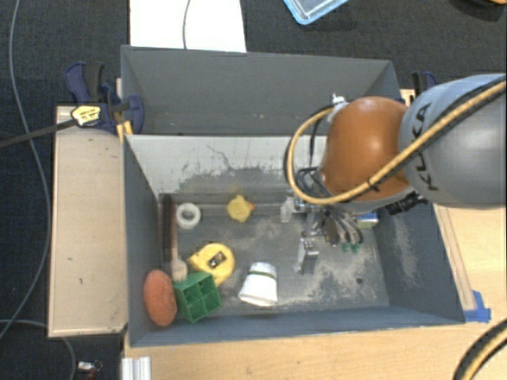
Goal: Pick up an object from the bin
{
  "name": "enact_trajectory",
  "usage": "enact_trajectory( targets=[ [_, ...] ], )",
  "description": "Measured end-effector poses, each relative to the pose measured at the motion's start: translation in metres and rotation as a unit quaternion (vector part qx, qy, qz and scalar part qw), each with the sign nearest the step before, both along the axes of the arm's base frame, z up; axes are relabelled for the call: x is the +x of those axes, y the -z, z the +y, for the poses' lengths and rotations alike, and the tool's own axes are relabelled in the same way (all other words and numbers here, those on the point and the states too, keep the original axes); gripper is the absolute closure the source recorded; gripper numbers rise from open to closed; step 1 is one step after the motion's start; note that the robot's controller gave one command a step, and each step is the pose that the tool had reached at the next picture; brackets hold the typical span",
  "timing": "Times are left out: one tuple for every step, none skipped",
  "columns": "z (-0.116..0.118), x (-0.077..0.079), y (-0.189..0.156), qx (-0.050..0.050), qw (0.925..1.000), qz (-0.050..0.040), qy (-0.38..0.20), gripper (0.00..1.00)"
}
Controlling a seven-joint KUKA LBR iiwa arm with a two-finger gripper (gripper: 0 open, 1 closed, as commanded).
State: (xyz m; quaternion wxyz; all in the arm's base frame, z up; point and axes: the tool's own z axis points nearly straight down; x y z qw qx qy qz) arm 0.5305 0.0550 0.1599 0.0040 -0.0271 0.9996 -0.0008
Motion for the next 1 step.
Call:
enact_trajectory(
  targets=[
    [0.0116, -0.0255, 0.0377, 0.003, 0.9997, 0.0014, -0.023, 0.00]
  ],
)
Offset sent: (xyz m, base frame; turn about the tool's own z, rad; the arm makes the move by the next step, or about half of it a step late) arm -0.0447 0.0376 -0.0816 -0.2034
